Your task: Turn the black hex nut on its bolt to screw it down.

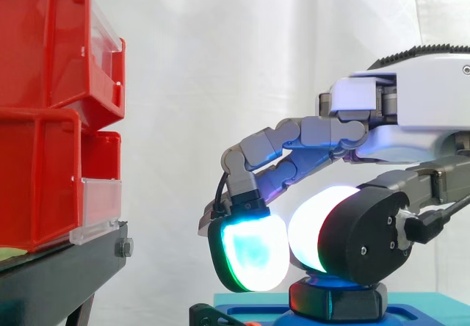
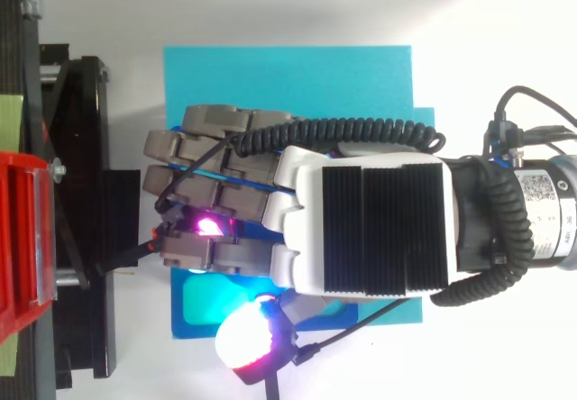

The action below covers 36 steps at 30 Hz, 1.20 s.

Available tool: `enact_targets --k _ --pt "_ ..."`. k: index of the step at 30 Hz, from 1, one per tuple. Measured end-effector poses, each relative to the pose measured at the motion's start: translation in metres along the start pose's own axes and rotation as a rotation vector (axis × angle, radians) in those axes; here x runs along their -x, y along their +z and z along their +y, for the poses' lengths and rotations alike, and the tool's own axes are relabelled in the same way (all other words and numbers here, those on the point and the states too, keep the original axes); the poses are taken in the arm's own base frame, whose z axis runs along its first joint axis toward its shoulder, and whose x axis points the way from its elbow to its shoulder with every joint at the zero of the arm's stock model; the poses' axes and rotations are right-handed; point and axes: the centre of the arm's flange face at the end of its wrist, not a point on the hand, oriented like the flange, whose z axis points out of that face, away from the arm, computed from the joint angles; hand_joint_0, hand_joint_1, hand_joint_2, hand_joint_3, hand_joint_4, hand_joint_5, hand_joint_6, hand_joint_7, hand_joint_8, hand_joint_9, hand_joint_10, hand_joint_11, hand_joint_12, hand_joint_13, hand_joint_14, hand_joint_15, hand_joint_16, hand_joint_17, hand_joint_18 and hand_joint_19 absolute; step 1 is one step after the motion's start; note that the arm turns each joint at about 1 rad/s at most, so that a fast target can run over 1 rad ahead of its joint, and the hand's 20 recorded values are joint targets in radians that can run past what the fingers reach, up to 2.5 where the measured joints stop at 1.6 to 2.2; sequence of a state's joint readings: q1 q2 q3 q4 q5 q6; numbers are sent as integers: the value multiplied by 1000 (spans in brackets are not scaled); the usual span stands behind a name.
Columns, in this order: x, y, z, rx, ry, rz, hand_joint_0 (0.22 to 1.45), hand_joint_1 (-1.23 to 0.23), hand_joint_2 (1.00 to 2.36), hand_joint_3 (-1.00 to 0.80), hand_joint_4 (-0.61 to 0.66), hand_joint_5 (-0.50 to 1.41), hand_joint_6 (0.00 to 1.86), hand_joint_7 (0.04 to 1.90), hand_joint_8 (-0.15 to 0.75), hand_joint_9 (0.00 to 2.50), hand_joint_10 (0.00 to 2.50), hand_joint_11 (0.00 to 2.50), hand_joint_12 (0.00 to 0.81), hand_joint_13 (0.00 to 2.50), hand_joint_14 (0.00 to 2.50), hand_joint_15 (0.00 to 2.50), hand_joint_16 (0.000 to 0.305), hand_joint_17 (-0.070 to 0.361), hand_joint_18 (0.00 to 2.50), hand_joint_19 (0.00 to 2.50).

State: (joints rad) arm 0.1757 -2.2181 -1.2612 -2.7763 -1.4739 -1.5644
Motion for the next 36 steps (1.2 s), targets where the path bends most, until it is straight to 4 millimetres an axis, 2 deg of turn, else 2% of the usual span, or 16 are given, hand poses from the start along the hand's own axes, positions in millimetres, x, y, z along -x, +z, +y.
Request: enact_targets --k 11,23,26,31,36 --pt "0 -2 -12 29 -4 1 500 -287 1000 -500 109 -35 502 1430 233 555 0 31 314 474 0 0 56 126 444 260" --pt "-6 -4 -33 46 -10 5 495 -270 1000 -500 135 -38 502 1436 239 551 0 34 316 476 0 0 56 127 441 258" --pt "-6 -6 -42 54 -10 8 475 -186 1000 -500 145 -41 502 1428 247 544 0 27 325 470 0 0 59 132 432 259" --pt "-6 -10 -55 75 -10 12 430 31 1000 -500 187 -56 503 1299 265 524 1 17 350 442 0 0 66 148 414 268" --pt "-5 -12 -67 83 -11 6 421 75 1000 -500 205 -58 503 1265 267 506 0 10 360 432 0 0 67 151 388 259"
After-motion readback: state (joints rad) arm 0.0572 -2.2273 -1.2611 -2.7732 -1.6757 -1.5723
